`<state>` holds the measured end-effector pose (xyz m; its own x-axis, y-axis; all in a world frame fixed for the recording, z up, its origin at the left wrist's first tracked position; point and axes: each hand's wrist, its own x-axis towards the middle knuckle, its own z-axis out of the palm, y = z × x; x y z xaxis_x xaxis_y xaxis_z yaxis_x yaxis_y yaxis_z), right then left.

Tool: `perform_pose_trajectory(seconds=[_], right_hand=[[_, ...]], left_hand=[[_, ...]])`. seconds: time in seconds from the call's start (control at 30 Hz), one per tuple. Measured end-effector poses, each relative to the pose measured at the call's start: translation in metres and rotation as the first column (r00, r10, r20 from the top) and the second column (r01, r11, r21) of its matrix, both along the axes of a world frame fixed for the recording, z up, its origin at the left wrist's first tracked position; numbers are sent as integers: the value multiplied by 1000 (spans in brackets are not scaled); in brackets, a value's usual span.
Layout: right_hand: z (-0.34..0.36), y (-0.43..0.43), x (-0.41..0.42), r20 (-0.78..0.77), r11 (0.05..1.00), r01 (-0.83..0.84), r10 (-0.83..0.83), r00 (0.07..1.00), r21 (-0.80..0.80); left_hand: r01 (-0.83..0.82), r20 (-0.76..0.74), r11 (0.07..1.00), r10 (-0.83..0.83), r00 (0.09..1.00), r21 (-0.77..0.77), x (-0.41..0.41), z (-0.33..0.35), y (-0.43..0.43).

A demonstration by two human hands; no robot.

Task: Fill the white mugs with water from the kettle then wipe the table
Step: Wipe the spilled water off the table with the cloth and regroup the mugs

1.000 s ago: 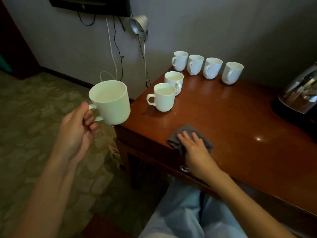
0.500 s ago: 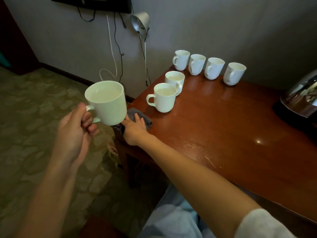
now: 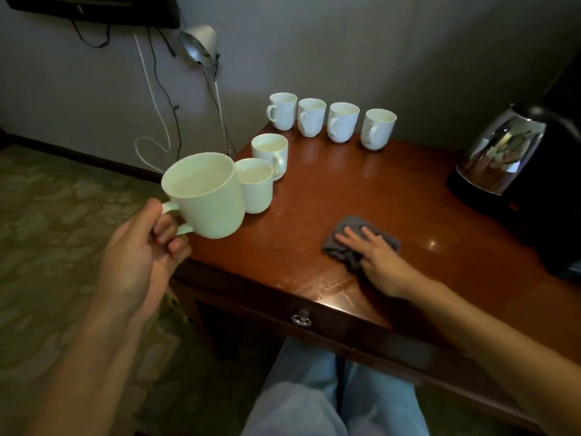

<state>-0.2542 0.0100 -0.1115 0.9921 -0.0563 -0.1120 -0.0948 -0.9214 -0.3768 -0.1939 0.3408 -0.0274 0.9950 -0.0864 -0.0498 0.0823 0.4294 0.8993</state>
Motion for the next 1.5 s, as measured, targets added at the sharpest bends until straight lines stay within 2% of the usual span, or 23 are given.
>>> perform_pose_trajectory(seconds=[0.13, 0.23, 0.33, 0.47, 0.63, 0.9, 1.07, 1.5], right_hand=[[6, -56, 41, -82, 979, 198, -202, 976, -53], [9, -54, 71, -85, 966, 245, -252, 964, -87], [8, -30, 91, -63, 979, 187, -192, 979, -76], [9, -2, 111, -49, 998, 48, -50, 998, -49], [7, -13, 122, -23, 1000, -3, 3, 1000, -16], [7, -28, 148, -1, 1000, -4, 4, 1000, 23], [4, -32, 159, 42, 998, -2, 0, 999, 59], [0, -32, 165, 120, 1000, 7, -10, 993, 21]], left_hand=[[56, -18, 998, -56, 998, -7, 10, 10, -24], [89, -3, 996, -89, 996, -5, 28, 21, -39], [108, 21, 994, -109, 994, 30, 51, 37, -55], [97, 50, 995, -96, 994, 0, 91, 57, -78], [71, 71, 996, -75, 995, 62, 162, 61, -105], [141, 27, 983, -145, 989, 114, 264, 39, -145], [191, -57, 964, -183, 981, 188, 309, 10, -171], [264, -148, 945, -238, 960, 194, 349, -42, -205]])
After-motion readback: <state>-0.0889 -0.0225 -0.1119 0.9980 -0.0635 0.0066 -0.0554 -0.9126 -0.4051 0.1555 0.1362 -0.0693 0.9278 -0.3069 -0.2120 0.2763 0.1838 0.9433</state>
